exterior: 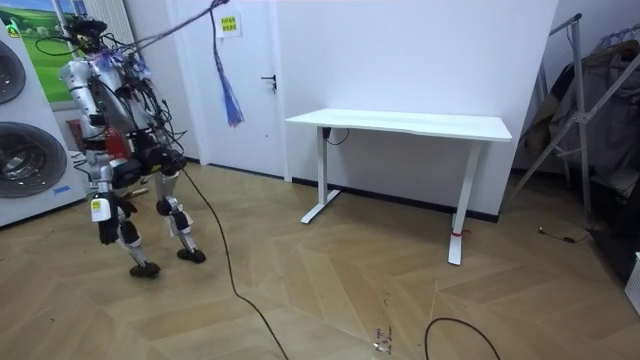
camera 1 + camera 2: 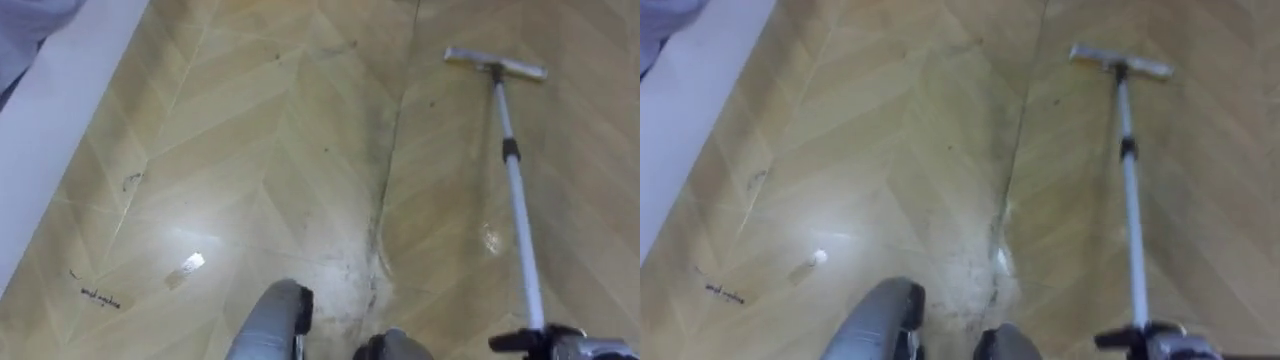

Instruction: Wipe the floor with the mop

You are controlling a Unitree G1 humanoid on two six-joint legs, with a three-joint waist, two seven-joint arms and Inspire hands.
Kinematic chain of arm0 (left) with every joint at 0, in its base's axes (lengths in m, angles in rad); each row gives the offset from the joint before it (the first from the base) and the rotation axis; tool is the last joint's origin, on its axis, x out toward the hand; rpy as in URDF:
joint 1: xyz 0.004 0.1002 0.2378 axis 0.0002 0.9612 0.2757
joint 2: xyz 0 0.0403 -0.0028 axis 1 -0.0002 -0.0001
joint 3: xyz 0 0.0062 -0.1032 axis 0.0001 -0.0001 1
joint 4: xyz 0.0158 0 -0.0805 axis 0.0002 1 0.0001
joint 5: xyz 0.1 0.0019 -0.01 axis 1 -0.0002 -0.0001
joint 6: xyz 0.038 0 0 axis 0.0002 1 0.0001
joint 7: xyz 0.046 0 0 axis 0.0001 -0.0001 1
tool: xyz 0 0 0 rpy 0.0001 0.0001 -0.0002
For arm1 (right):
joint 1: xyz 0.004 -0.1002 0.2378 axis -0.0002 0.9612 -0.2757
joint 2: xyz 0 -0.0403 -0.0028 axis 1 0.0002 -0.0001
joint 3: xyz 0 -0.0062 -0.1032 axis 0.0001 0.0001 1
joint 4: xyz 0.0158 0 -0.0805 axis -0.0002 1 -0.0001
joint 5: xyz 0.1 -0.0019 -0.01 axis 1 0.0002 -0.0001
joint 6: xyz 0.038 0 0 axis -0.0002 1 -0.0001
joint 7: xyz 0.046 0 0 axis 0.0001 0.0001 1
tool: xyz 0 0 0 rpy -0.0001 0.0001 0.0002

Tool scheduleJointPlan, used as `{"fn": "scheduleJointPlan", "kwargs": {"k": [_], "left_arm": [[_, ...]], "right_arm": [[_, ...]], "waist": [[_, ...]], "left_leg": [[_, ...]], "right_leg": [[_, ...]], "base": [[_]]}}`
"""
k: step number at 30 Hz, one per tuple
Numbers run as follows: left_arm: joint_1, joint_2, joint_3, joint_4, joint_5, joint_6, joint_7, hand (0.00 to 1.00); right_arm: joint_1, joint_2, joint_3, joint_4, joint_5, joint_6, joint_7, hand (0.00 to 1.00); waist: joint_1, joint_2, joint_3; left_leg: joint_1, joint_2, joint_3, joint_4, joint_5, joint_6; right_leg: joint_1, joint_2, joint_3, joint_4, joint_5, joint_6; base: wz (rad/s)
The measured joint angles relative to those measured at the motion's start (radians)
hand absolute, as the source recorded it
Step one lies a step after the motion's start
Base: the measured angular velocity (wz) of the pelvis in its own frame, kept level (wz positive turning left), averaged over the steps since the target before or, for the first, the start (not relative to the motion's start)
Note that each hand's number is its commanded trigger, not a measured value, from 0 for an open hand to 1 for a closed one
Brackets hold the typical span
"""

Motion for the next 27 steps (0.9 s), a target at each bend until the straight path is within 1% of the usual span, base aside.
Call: {"fn": "scheduleJointPlan", "kwargs": {"k": [1, 2, 3, 4, 5, 6, 7, 8, 9, 10, 11, 12, 13, 14, 15, 16, 17, 18, 19, 20, 21, 22, 23, 24, 25, 26, 27], "left_arm": [[0.000, 0.000, 0.005, 0.001, 0.000, 0.000, -0.012, 0.00], [0.004, 0.002, 0.021, 0.006, 0.006, 0.002, -0.035, 0.00], [0.006, 0.002, 0.022, 0.007, 0.021, 0.007, -0.049, 0.00], [0.000, 0.002, 0.023, 0.007, 0.021, 0.006, -0.054, 0.00], [-0.015, -0.001, 0.023, 0.007, 0.021, 0.005, -0.058, 0.00], [-0.027, -0.006, 0.023, 0.006, 0.027, 0.003, -0.058, 0.00], [-0.030, -0.007, 0.023, 0.007, 0.032, -0.003, -0.058, 0.00], [-0.041, -0.010, 0.041, 0.006, 0.041, -0.010, -0.057, 0.00], [-0.043, -0.013, 0.056, 0.001, 0.047, -0.019, -0.055, 0.00], [-0.043, -0.014, 0.056, 0.000, 0.059, -0.023, -0.052, 0.00], [-0.046, -0.015, 0.056, -0.001, 0.087, -0.026, -0.049, 0.00], [-0.047, -0.019, 0.056, -0.001, 0.106, -0.026, -0.048, 0.00], [-0.047, -0.022, 0.054, -0.002, 0.108, -0.025, -0.047, 0.00], [-0.048, -0.029, 0.056, -0.004, 0.107, -0.025, -0.046, 0.00], [-0.048, -0.039, 0.056, -0.009, 0.106, -0.026, -0.044, 0.00], [-0.048, -0.043, 0.056, -0.010, 0.106, -0.025, -0.042, 0.00], [-0.045, -0.048, 0.056, -0.011, 0.106, -0.022, -0.034, 0.00], [-0.042, -0.054, 0.056, -0.001, 0.107, -0.015, -0.030, 0.00], [-0.040, -0.054, 0.056, 0.004, 0.107, -0.011, -0.030, 0.00], [-0.039, -0.054, 0.060, 0.012, 0.105, -0.003, -0.029, 0.00], [-0.039, -0.052, 0.067, 0.017, 0.103, 0.011, -0.024, 0.00], [-0.039, -0.050, 0.070, 0.014, 0.100, 0.018, -0.020, 0.00], [-0.041, -0.047, 0.075, 0.015, 0.075, 0.024, -0.007, 0.00], [-0.049, -0.041, 0.077, 0.014, 0.054, 0.024, -0.002, 0.00], [-0.054, -0.039, 0.078, 0.015, 0.054, 0.024, -0.001, 0.00], [-0.064, -0.036, 0.077, 0.017, 0.055, 0.023, 0.004, 0.00], [-0.070, -0.033, 0.078, 0.015, 0.055, 0.019, 0.012, 0.00]], "right_arm": [[0.000, 0.000, 0.002, 0.000, 0.007, 0.001, 0.008, 1.00], [0.018, 0.003, 0.001, 0.000, 0.016, -0.001, 0.021, 1.00], [0.066, -0.006, -0.001, 0.001, 0.021, -0.003, 0.029, 1.00], [0.095, -0.011, 0.001, 0.003, 0.024, -0.006, 0.028, 1.00], [0.153, -0.026, 0.006, 0.017, 0.028, -0.008, 0.030, 1.00], [0.203, -0.039, 0.017, 0.049, 0.027, -0.008, 0.026, 1.00], [0.233, -0.042, 0.023, 0.062, 0.027, -0.008, 0.024, 1.00], [0.302, -0.038, 0.035, 0.072, 0.027, -0.004, 0.012, 1.00], [0.366, -0.024, 0.035, 0.073, 0.027, -0.004, -0.002, 1.00], [0.392, -0.013, 0.035, 0.072, 0.027, -0.004, -0.009, 1.00], [0.425, 0.014, 0.033, 0.069, 0.026, -0.004, -0.023, 1.00], [0.447, 0.041, 0.032, 0.067, 0.024, -0.005, -0.037, 1.00], [0.455, 0.055, 0.032, 0.067, 0.022, -0.006, -0.044, 1.00], [0.465, 0.079, 0.032, 0.067, 0.023, -0.008, -0.054, 1.00], [0.469, 0.097, 0.032, 0.066, 0.022, -0.009, -0.064, 1.00], [0.470, 0.105, 0.032, 0.066, 0.020, -0.009, -0.067, 1.00], [0.470, 0.118, 0.026, 0.065, 0.016, -0.008, -0.068, 1.00], [0.472, 0.122, 0.008, 0.064, 0.003, -0.003, -0.067, 1.00], [0.469, 0.123, -0.003, 0.064, -0.003, 0.004, -0.067, 1.00], [0.451, 0.120, -0.019, 0.064, -0.011, 0.017, -0.068, 1.00], [0.406, 0.115, -0.047, 0.065, -0.038, 0.043, -0.070, 1.00], [0.382, 0.111, -0.050, 0.067, -0.043, 0.055, -0.071, 1.00], [0.322, 0.094, -0.053, 0.074, -0.042, 0.077, -0.068, 1.00], [0.254, 0.073, -0.054, 0.080, -0.042, 0.083, -0.067, 1.00], [0.217, 0.062, -0.055, 0.080, -0.042, 0.082, -0.065, 1.00], [0.144, 0.039, -0.056, 0.078, -0.041, 0.068, -0.064, 1.00], [0.074, 0.019, -0.056, 0.068, -0.035, 0.048, -0.064, 1.00]], "waist": [[0.003, 0.004, -0.0005], [-0.001, 0.010, -0.0002], [-0.011, 0.018, -0.0087], [-0.015, 0.020, -0.0087], [-0.021, 0.029, -0.0114], [-0.028, 0.050, -0.0115], [-0.033, 0.059, -0.0150], [-0.033, 0.070, -0.0207], [-0.045, 0.089, -0.0274], [-0.058, 0.097, -0.0289], [-0.070, 0.118, -0.0257], [-0.095, 0.128, -0.0220], [-0.106, 0.128, -0.0216], [-0.123, 0.128, -0.0211], [-0.130, 0.129, -0.0216], [-0.132, 0.125, -0.0196], [-0.135, 0.116, -0.0156], [-0.134, 0.109, -0.0160], [-0.129, 0.107, -0.0173], [-0.112, 0.107, -0.0189], [-0.108, 0.107, -0.0188], [-0.109, 0.103, -0.0197], [-0.109, 0.091, -0.0184], [-0.106, 0.074, -0.0103], [-0.102, 0.070, -0.0110], [-0.087, 0.060, -0.0084], [-0.072, 0.052, -0.0039]], "left_leg": [[0.023, 0.000, -0.002, -0.092, 0.000, 0.000], [0.049, -0.004, 0.011, -0.143, -0.005, 0.047], [0.072, -0.026, 0.022, -0.143, -0.037, 0.085], [0.086, -0.037, 0.033, -0.143, -0.050, 0.097], [0.110, -0.063, 0.045, -0.137, -0.078, 0.119], [0.134, -0.083, 0.049, -0.117, -0.111, 0.130], [0.145, -0.096, 0.049, -0.110, -0.127, 0.139], [0.169, -0.114, 0.050, -0.103, -0.155, 0.156], [0.192, -0.125, 0.042, -0.102, -0.180, 0.165], [0.199, -0.130, 0.030, -0.104, -0.189, 0.168], [0.219, -0.131, 0.018, -0.112, -0.203, 0.172], [0.240, -0.132, 0.005, -0.127, -0.211, 0.172], [0.254, -0.132, -0.001, -0.139, -0.213, 0.170], [0.282, -0.132, -0.008, -0.165, -0.216, 0.167], [0.313, -0.132, -0.017, -0.191, -0.223, 0.161], [0.330, -0.132, -0.020, -0.200, -0.228, 0.158], [0.362, -0.130, -0.027, -0.208, -0.248, 0.152], [0.390, -0.127, -0.047, -0.199, -0.273, 0.140], [0.404, -0.123, -0.053, -0.195, -0.285, 0.133], [0.432, -0.107, -0.055, -0.190, -0.305, 0.119], [0.446, -0.092, -0.062, -0.168, -0.313, 0.105], [0.449, -0.091, -0.066, -0.156, -0.314, 0.101], [0.448, -0.089, -0.073, -0.118, -0.320, 0.090], [0.439, -0.087, -0.070, -0.063, -0.320, 0.088], [0.431, -0.085, -0.068, -0.033, -0.319, 0.085], [0.413, -0.073, -0.058, 0.030, -0.313, 0.074], [0.384, -0.052, -0.045, 0.101, -0.296, 0.045]], "right_leg": [[0.017, 0.000, 0.000, -0.009, -0.009, 0.002], [0.052, -0.014, -0.005, -0.027, -0.031, 0.006], [0.089, -0.035, -0.013, -0.051, -0.041, 0.039], [0.106, -0.048, -0.008, -0.056, -0.045, 0.044], [0.115, -0.069, 0.009, -0.017, -0.043, 0.059], [0.107, -0.085, 0.026, 0.060, -0.010, 0.094], [0.101, -0.089, 0.030, 0.100, 0.010, 0.102], [0.080, -0.093, 0.052, 0.181, 0.068, 0.114], [0.055, -0.088, 0.072, 0.240, 0.123, 0.118], [0.037, -0.082, 0.074, 0.256, 0.127, 0.119], [-0.010, -0.074, 0.073, 0.273, 0.122, 0.115], [-0.060, -0.060, 0.071, 0.239, 0.114, 0.110], [-0.080, -0.055, 0.070, 0.205, 0.114, 0.110], [-0.109, -0.050, 0.070, 0.101, 0.116, 0.108], [-0.121, -0.047, 0.066, -0.030, 0.131, 0.097], [-0.121, -0.046, 0.061, -0.097, 0.147, 0.092], [-0.119, -0.047, 0.057, -0.203, 0.197, 0.080], [-0.104, -0.043, 0.045, -0.228, 0.250, 0.079], [-0.088, -0.037, 0.035, -0.229, 0.257, 0.075], [-0.053, -0.028, 0.016, -0.227, 0.266, 0.057], [-0.028, -0.021, -0.005, -0.220, 0.259, 0.039], [-0.021, -0.021, -0.011, -0.208, 0.247, 0.034], [-0.016, -0.024, -0.022, -0.181, 0.216, 0.025], [-0.012, -0.026, -0.023, -0.146, 0.187, 0.016], [-0.012, -0.026, -0.025, -0.128, 0.172, 0.012], [-0.011, -0.019, -0.026, -0.105, 0.152, 0.003], [-0.010, -0.005, -0.026, -0.093, 0.143, -0.007]], "base": [[-0.04], [0.21], [0.36], [0.59], [0.46], [0.40], [0.21], [0.10], [0.08], [0.05], [0.00], [-0.05], [-0.08], [-0.06], [-0.03], [0.00], [0.13], [0.15], [0.05], [0.00], [0.00], [0.16], [0.22], [0.19], [0.08], [-0.07], [-0.14]]}}
